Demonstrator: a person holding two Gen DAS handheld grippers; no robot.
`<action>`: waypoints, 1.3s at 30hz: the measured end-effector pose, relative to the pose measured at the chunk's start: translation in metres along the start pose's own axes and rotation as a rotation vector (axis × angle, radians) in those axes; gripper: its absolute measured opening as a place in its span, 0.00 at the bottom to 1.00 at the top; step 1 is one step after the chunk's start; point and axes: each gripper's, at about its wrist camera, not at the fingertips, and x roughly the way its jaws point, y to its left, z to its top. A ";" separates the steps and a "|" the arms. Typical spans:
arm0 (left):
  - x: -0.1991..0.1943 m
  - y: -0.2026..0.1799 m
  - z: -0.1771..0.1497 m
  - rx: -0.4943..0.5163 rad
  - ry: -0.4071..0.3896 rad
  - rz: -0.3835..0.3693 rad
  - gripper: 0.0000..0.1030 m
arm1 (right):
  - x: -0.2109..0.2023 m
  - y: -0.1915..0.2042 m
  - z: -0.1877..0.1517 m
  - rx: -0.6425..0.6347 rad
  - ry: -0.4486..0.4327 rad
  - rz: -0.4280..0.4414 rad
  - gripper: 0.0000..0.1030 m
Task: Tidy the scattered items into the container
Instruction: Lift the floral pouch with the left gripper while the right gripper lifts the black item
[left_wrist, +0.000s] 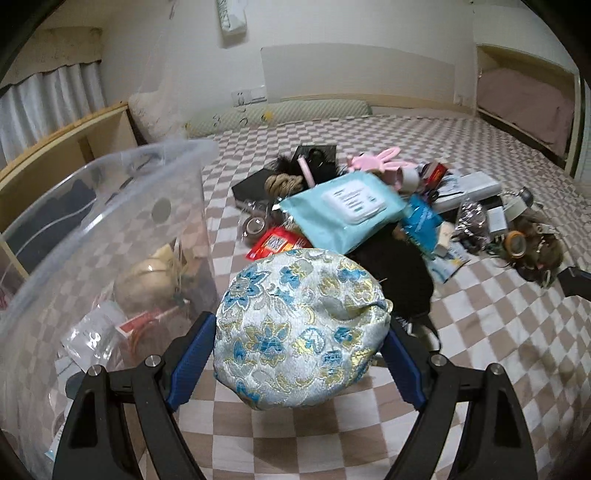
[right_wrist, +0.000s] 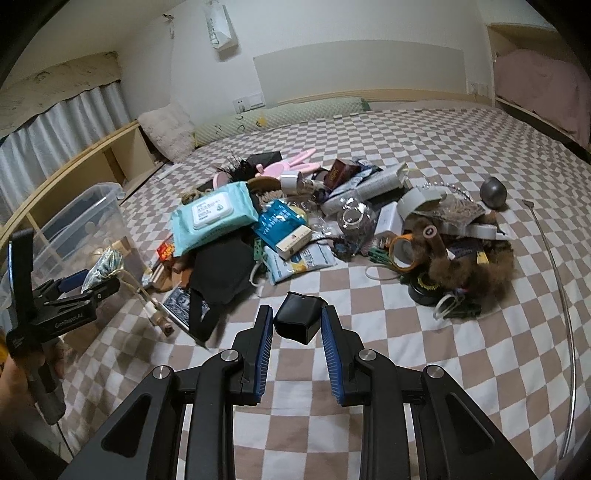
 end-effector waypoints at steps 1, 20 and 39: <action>-0.002 -0.001 0.001 0.002 -0.004 -0.003 0.84 | -0.001 0.001 0.001 -0.001 -0.004 0.003 0.27; -0.042 -0.006 0.018 0.010 -0.081 -0.023 0.84 | -0.027 0.029 0.029 -0.026 -0.089 0.031 0.27; -0.095 0.029 0.041 -0.025 -0.204 0.036 0.84 | -0.054 0.081 0.071 -0.078 -0.195 0.102 0.27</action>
